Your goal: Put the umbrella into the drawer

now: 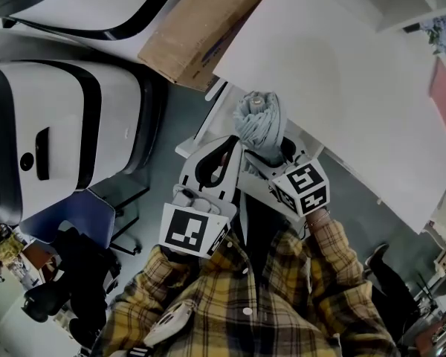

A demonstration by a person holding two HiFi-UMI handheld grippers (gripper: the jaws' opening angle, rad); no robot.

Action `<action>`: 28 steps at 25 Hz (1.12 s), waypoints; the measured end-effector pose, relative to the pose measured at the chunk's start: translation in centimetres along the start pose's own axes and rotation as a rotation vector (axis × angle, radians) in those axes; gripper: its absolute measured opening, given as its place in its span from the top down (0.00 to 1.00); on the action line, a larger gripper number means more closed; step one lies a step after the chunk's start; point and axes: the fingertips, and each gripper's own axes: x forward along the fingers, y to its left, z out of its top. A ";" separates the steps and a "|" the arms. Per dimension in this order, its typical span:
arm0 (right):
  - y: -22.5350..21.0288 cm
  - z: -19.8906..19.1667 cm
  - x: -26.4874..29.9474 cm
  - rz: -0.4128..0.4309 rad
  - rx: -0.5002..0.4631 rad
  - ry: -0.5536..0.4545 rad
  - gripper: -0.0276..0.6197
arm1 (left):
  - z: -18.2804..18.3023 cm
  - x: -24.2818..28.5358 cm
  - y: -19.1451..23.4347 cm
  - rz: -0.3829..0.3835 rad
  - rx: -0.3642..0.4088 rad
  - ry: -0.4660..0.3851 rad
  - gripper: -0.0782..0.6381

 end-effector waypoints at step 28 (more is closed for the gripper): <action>-2.1 -8.3 7.0 0.000 -0.036 0.230 0.48 | -6.4 3.3 2.9 0.068 -0.036 0.054 0.85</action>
